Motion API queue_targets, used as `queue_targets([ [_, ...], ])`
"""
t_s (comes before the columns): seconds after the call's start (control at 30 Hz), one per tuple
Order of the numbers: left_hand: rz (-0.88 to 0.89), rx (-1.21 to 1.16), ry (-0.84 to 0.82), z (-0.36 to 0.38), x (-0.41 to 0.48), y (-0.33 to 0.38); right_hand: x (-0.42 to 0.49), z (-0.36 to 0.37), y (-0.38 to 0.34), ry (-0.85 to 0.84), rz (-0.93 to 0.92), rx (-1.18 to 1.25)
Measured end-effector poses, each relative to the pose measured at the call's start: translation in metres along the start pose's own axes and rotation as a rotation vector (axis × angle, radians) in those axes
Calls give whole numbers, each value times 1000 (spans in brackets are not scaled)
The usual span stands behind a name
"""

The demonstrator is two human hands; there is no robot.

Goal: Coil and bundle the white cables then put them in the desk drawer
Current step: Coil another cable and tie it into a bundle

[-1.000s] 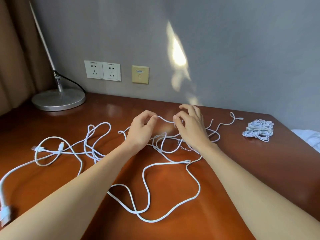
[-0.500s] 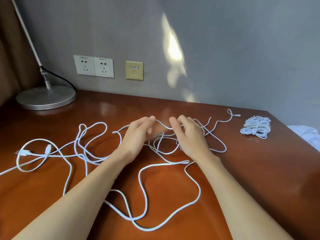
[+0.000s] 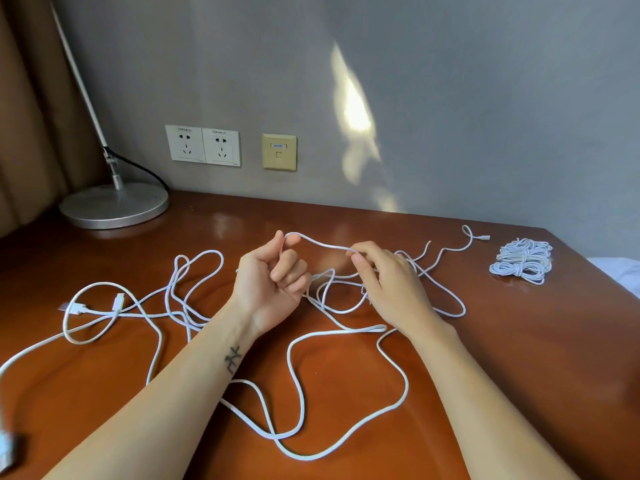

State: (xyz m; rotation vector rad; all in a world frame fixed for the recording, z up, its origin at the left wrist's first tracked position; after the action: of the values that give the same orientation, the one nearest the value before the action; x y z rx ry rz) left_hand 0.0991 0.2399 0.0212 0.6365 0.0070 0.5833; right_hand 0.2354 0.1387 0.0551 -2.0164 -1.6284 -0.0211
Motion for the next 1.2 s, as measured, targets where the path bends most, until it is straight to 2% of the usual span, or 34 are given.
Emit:
queue_targets([
  [0.13, -63, -16, -103, 13, 1, -7, 1, -2, -2, 60, 8, 23],
  [0.27, -47, -41, -167, 19, 1, -6, 1, -3, -3, 93, 13, 46],
  [0.5, 139, -143, -70, 5, 6, 19, -7, -17, -29, 244, -122, -51],
  [0.7, 181, -220, -53, 2, 4, 23, -1, -3, -29, 87, -154, -104],
  [0.93, 177, -292, -82, 6, 3, 23, 0, 2, -39, 2, -196, -130],
  [1.2, 224, -372, 18, -11, 4, 31, 0, 19, -53, -141, -258, -71],
])
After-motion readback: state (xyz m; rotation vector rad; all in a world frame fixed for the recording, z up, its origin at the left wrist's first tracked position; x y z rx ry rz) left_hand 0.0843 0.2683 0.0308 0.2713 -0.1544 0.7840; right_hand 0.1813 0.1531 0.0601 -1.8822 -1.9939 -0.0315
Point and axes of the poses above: each hand's wrist, its own x-axis towards the middle knuckle, its own z-axis out of the palm, y = z × x, the point moved 9 cm from there along x, towards the middle knuckle, and after that the axes turned 11 degrees about -y, right-handed, at the moved point
